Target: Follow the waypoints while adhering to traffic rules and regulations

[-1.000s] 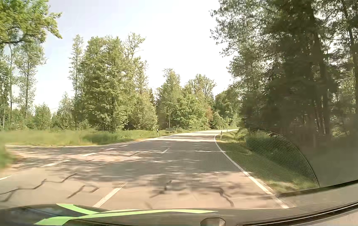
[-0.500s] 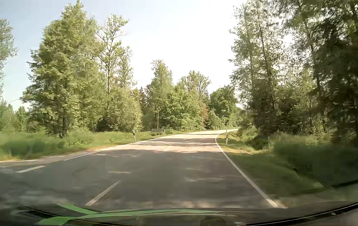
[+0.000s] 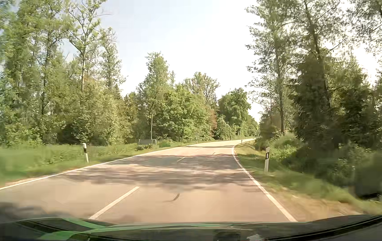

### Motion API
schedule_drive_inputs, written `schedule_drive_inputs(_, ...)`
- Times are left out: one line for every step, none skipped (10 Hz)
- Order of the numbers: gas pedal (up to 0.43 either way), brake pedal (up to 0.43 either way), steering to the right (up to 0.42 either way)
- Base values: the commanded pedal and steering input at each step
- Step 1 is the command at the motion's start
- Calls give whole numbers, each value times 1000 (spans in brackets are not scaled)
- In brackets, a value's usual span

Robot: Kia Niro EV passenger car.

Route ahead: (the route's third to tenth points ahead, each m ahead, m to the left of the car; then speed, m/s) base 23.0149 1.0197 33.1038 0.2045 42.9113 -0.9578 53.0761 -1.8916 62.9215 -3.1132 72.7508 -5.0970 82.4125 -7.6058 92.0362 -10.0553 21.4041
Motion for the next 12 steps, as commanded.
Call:
schedule_drive_inputs(169,0,18)
schedule_drive_inputs(169,0,19)
schedule_drive_inputs(169,0,20)
schedule_drive_inputs(169,0,21)
schedule_drive_inputs(169,0,21)
schedule_drive_inputs(169,0,21)
schedule_drive_inputs(177,0,21)
schedule_drive_inputs(177,0,21)
schedule_drive_inputs(197,0,21)
schedule_drive_inputs(209,0,21)
schedule_drive_inputs(209,0,21)
schedule_drive_inputs(209,0,21)
